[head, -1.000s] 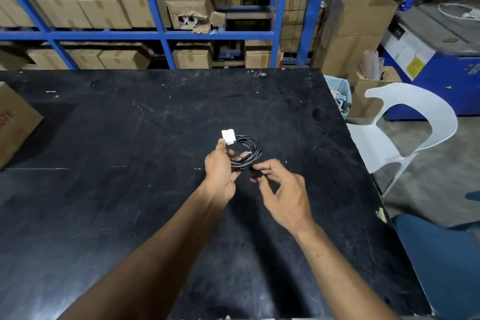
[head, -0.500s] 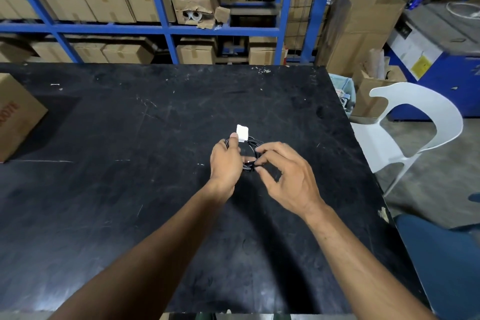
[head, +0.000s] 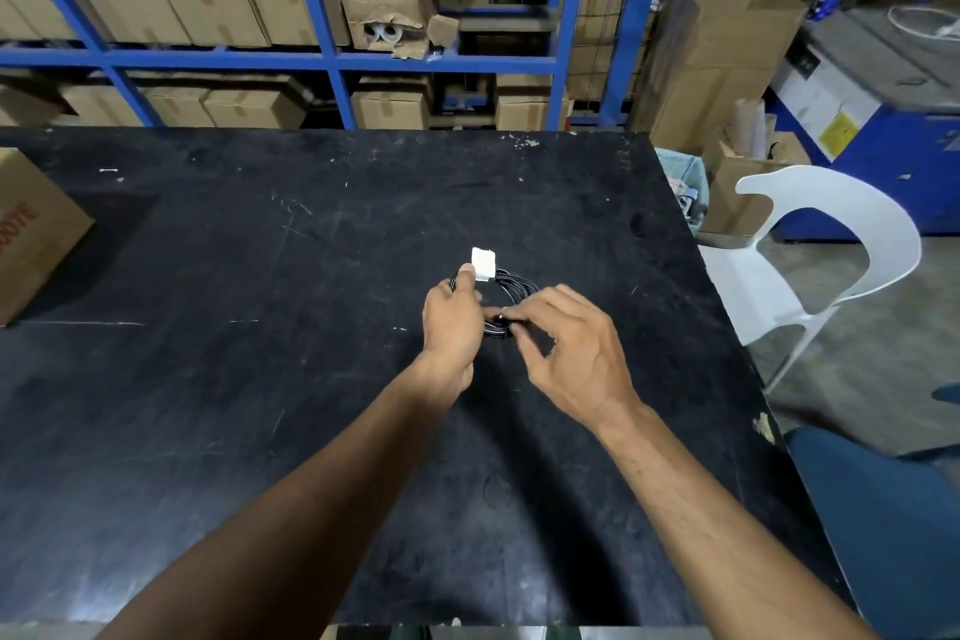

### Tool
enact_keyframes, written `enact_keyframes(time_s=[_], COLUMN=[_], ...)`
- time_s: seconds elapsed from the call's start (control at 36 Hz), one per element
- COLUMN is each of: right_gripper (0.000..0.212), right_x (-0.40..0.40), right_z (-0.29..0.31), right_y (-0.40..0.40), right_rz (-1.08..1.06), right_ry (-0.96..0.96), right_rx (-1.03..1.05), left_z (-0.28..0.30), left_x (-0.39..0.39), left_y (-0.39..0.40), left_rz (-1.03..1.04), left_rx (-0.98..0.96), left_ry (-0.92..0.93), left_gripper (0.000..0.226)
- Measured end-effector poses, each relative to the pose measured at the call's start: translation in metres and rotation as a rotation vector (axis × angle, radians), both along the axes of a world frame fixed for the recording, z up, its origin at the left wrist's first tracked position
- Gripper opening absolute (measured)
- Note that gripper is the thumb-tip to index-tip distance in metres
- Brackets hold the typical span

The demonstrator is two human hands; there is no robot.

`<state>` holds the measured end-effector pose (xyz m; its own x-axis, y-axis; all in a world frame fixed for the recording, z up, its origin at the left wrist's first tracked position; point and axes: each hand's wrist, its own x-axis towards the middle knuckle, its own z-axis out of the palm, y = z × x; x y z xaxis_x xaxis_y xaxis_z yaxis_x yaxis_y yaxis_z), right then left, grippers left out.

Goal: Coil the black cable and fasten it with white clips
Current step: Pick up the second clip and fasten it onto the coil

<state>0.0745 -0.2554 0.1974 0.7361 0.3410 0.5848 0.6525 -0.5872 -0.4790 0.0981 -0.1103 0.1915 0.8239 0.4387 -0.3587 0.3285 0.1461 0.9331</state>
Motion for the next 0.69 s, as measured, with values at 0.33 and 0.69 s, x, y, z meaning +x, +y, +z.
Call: enact_keyframes(time_s=[0.33,0.69], right_gripper=[0.015,0.019], right_x=[-0.013,-0.007], right_z=[-0.03,-0.041], right_y=[-0.001,-0.005], right_rz=[-0.028,-0.042], right_ry=[-0.201,-0.091], right_rx=[0.059,-0.065], left_z=[0.016,0.01], left_x=[0.005,0.002], left_y=[0.005,0.002], left_rz=[0.245,0.278], left_rx=[-0.519,-0.738], left_ry=[0.102,0.139], left_gripper=[0.033,0.028])
